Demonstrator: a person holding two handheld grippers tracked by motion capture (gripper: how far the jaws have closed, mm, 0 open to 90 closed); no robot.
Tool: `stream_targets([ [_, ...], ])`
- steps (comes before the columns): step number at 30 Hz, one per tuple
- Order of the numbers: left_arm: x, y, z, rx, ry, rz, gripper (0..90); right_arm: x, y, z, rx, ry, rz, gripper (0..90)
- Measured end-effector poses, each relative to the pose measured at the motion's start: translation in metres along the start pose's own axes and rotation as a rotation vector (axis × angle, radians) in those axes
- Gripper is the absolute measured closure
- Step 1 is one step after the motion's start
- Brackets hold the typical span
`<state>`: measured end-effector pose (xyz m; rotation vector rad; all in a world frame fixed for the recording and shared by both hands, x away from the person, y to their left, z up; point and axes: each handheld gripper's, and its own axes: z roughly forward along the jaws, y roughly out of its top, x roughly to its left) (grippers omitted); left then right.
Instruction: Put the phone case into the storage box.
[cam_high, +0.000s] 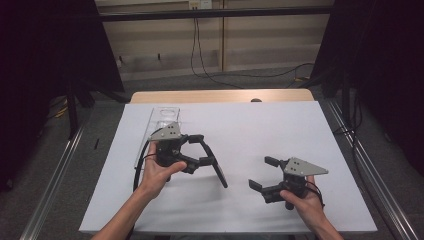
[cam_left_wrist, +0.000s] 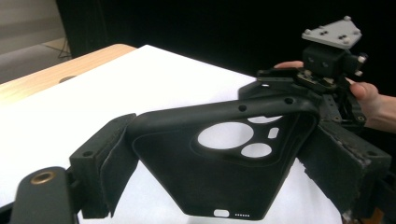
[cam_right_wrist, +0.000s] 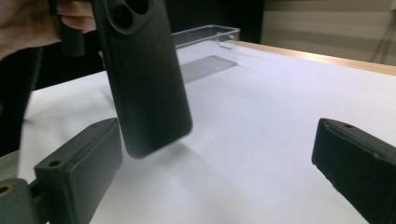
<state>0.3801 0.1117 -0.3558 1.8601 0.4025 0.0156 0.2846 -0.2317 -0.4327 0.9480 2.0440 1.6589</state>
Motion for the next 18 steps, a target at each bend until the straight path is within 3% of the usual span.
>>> stream_targets([
  [12,0.003,0.0,-0.007,0.01,0.068,-0.012,14.4,-0.009,-0.004,-0.02,-0.028,-0.133,0.051,0.0],
  [13,0.004,0.0,-0.007,0.008,0.075,-0.01,14.4,-0.01,-0.007,-0.025,-0.035,-0.167,0.059,0.0],
  [18,0.005,-0.001,-0.009,0.009,0.098,-0.023,14.3,-0.011,-0.008,-0.032,-0.041,-0.218,0.055,0.0],
])
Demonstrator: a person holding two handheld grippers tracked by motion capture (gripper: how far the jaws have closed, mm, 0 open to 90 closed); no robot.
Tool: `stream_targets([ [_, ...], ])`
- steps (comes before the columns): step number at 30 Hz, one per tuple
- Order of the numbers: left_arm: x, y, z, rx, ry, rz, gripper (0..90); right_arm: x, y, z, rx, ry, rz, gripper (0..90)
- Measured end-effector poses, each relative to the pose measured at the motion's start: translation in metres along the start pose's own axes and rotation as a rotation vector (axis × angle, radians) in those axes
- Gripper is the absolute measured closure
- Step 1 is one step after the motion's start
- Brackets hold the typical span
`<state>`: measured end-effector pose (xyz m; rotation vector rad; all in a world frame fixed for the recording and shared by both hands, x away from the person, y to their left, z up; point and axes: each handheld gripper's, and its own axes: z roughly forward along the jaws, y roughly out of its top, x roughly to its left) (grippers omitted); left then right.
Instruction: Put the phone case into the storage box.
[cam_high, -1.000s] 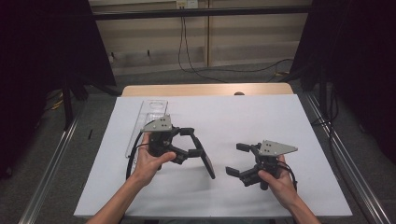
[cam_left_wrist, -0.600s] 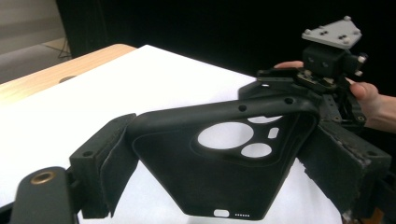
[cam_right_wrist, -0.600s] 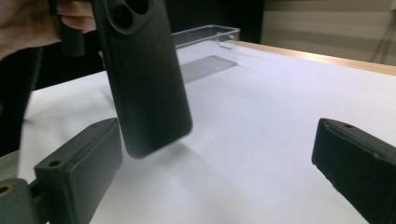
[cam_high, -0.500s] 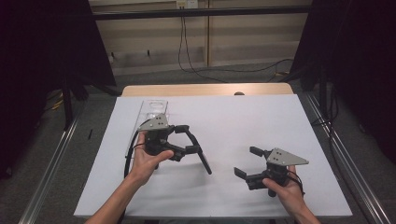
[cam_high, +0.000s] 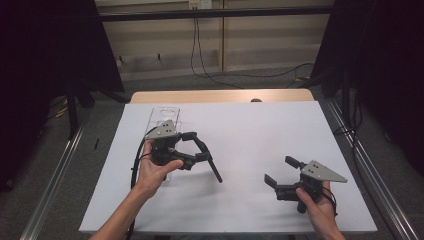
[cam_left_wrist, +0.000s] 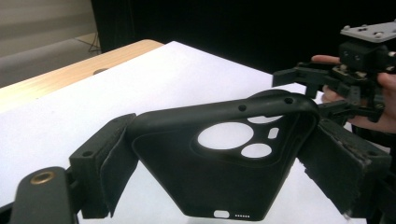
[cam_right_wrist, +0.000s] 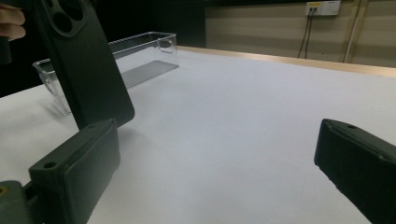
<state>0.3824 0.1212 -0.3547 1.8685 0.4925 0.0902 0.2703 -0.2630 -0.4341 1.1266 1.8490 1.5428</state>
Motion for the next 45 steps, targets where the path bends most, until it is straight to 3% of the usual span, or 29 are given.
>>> stream_targets([
  [2,0.001,0.0,-0.001,0.002,0.01,-0.004,14.3,0.0,0.0,-0.006,-0.004,-0.037,-0.002,0.0],
  [7,0.002,0.0,-0.003,0.003,0.022,-0.011,14.3,-0.002,-0.003,-0.015,0.005,-0.035,-0.005,0.0],
  [11,0.004,0.0,-0.004,-0.001,0.037,-0.018,14.3,-0.005,-0.009,-0.025,0.0,-0.111,-0.013,0.0],
  [19,0.008,0.001,-0.008,-0.004,0.08,-0.032,14.3,-0.013,-0.009,-0.031,-0.023,-0.151,0.002,0.0],
  [25,0.009,0.004,-0.013,-0.012,0.097,-0.036,14.2,-0.014,-0.01,-0.036,-0.029,-0.183,-0.025,0.0],
  [28,0.008,0.008,-0.015,-0.011,0.106,-0.026,14.2,-0.015,-0.011,-0.037,-0.03,-0.19,-0.027,0.0],
  [37,0.015,0.023,-0.024,-0.016,0.163,-0.054,14.1,-0.016,-0.013,-0.036,-0.025,-0.192,-0.018,0.0],
  [45,0.016,0.039,-0.031,-0.018,0.201,-0.038,14.0,-0.015,-0.013,-0.037,-0.035,-0.18,-0.017,0.0],
])
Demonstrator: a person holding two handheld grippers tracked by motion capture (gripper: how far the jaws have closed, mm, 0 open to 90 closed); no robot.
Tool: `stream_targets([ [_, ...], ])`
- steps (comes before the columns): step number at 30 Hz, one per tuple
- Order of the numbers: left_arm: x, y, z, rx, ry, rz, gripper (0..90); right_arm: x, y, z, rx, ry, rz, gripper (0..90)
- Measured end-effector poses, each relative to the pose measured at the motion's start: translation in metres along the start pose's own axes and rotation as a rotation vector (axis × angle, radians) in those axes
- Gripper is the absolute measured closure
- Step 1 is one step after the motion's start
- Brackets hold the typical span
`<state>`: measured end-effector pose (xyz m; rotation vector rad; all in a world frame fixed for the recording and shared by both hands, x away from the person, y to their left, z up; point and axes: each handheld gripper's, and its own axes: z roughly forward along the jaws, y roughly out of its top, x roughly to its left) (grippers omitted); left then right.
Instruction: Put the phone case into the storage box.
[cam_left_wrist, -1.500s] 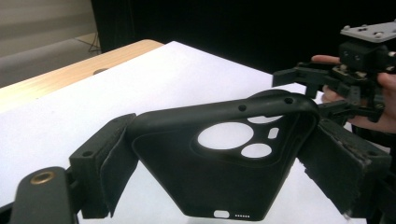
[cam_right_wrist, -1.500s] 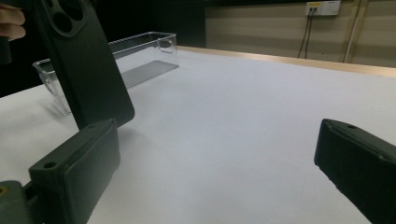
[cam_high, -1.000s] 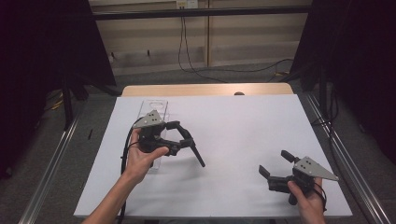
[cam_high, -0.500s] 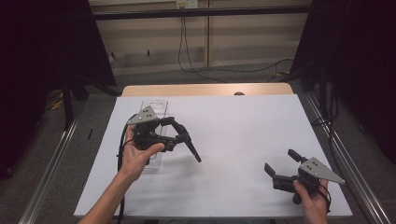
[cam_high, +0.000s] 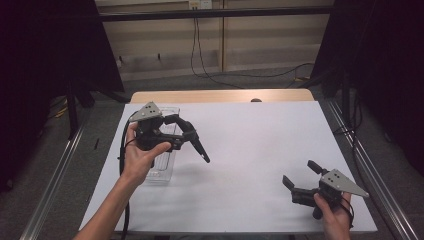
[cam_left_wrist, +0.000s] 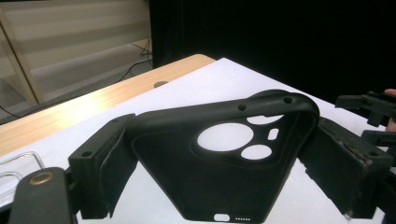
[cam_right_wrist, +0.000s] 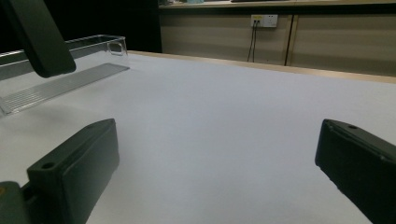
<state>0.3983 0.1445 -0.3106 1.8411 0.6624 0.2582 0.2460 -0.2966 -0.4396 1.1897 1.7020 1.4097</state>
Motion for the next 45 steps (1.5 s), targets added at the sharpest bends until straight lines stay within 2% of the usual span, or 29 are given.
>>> stream_targets([
  [6,0.002,0.007,-0.003,-0.001,0.025,0.004,14.0,0.0,0.0,0.0,0.0,0.004,-0.001,0.0],
  [11,0.01,0.013,-0.006,-0.006,0.058,0.001,13.9,0.001,0.0,0.0,0.002,0.012,-0.001,0.0],
  [16,0.019,0.015,-0.009,-0.021,0.066,-0.032,13.7,0.001,0.0,0.0,-0.004,0.007,-0.005,0.0],
  [28,0.035,0.024,-0.021,-0.031,0.124,-0.038,13.5,0.002,-0.001,0.001,0.016,0.015,-0.032,0.0],
  [39,0.049,0.031,-0.031,-0.03,0.179,-0.049,13.5,0.003,0.0,0.0,0.002,0.024,-0.048,0.0],
  [45,0.057,0.034,-0.035,-0.026,0.224,-0.054,13.5,0.004,0.0,0.0,-0.001,0.027,-0.056,0.0],
])
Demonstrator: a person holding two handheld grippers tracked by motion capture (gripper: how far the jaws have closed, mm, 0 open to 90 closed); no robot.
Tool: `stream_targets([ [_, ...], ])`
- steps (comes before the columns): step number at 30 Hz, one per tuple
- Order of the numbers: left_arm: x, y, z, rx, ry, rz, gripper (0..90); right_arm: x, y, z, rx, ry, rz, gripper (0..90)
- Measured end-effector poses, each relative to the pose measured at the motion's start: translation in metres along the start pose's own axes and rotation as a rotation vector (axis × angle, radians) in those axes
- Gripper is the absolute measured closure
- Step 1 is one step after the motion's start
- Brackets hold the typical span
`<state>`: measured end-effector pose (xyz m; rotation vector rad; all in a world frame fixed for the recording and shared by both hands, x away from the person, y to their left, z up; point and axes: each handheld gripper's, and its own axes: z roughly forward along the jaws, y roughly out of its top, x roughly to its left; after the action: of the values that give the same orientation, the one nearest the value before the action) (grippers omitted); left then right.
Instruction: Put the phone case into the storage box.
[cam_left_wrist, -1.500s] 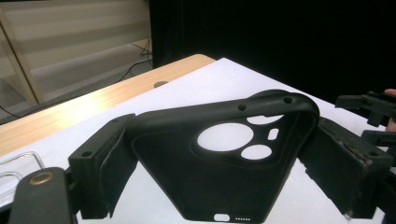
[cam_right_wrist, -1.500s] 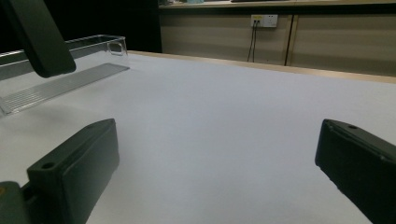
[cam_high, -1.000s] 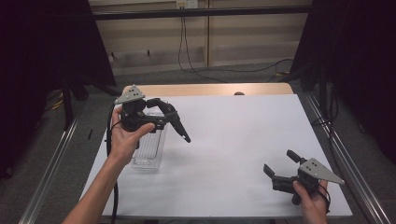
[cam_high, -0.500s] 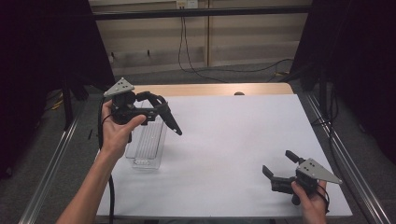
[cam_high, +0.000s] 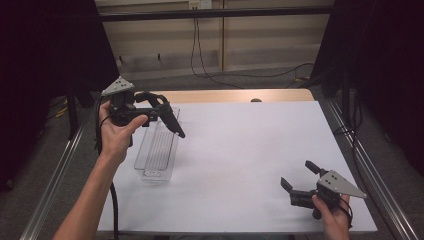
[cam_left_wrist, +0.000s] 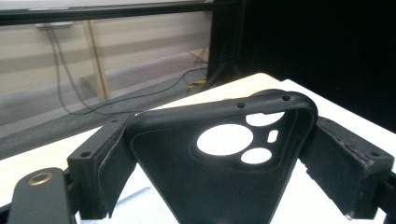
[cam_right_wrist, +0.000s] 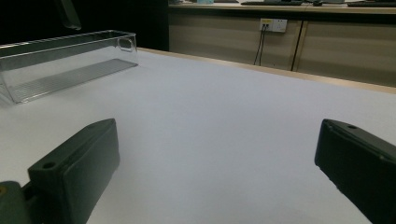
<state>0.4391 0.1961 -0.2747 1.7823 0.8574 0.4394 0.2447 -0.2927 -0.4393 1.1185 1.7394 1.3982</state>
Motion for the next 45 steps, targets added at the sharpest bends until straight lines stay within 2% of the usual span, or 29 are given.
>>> stream_targets([
  [9,0.012,0.002,0.0,-0.01,0.049,-0.015,13.5,-0.001,-0.001,0.001,0.009,0.001,0.008,0.0],
  [18,0.023,0.005,0.004,-0.002,0.107,-0.012,13.5,-0.001,-0.001,0.0,0.006,0.003,0.011,0.0],
  [24,0.035,0.005,0.009,-0.003,0.149,-0.033,13.5,-0.001,-0.001,0.0,0.006,0.007,0.01,0.0],
  [32,0.038,0.005,0.018,-0.005,0.206,-0.036,13.5,-0.001,-0.001,0.0,0.009,0.005,0.014,0.0],
  [34,0.038,0.006,0.021,-0.008,0.211,-0.049,13.5,-0.001,-0.001,0.0,0.009,0.007,0.014,0.0],
  [45,0.044,0.007,0.039,0.011,0.249,-0.052,13.5,-0.001,-0.001,0.0,0.014,0.016,0.019,0.0],
])
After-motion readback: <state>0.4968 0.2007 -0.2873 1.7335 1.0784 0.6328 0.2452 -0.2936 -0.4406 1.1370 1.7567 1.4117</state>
